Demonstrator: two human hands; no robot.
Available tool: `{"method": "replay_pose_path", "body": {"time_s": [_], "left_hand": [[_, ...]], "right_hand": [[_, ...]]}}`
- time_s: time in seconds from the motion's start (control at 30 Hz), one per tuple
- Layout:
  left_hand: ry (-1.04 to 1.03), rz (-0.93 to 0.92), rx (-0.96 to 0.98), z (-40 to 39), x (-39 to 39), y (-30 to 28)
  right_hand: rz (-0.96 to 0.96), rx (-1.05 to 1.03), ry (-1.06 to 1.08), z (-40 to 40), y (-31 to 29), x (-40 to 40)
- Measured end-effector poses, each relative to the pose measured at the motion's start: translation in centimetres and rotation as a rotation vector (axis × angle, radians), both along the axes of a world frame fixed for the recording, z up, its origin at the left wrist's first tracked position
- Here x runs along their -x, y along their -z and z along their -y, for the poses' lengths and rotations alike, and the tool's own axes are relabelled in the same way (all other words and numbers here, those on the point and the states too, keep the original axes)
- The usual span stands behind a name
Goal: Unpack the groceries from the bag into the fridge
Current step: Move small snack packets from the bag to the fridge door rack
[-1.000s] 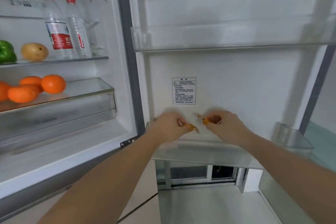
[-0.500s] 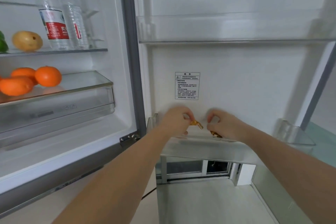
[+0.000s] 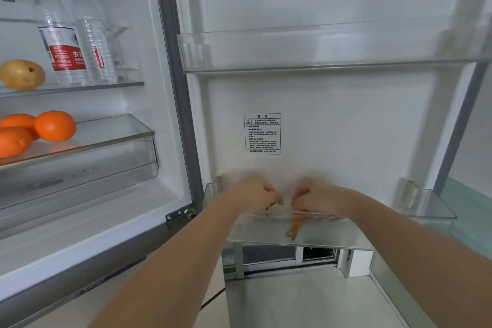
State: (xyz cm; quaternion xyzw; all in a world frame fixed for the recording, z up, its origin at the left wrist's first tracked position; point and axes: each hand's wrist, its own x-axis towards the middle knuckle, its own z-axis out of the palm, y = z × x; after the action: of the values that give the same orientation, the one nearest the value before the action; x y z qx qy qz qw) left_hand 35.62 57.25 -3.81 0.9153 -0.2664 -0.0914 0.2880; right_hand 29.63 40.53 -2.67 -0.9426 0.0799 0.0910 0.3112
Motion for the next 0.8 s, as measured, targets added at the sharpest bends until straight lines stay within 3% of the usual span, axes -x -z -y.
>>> {"method": "replay_pose_path", "body": {"time_s": [0.5,0.67,0.8], "left_hand": [[-0.034,-0.041,-0.016,0.0,-0.1,0.0],[-0.118,0.308,0.1,0.4,1.2,-0.6],[-0.183,0.442,0.134,0.3,2.8,-0.7]], "right_hand": [[0.051,-0.005,0.003,0.1,0.5,-0.7],[0.112,0.021,0.026,0.9,0.5,-0.8],[0.35,0.062,0.106,0.7,0.7,0.0]]}}
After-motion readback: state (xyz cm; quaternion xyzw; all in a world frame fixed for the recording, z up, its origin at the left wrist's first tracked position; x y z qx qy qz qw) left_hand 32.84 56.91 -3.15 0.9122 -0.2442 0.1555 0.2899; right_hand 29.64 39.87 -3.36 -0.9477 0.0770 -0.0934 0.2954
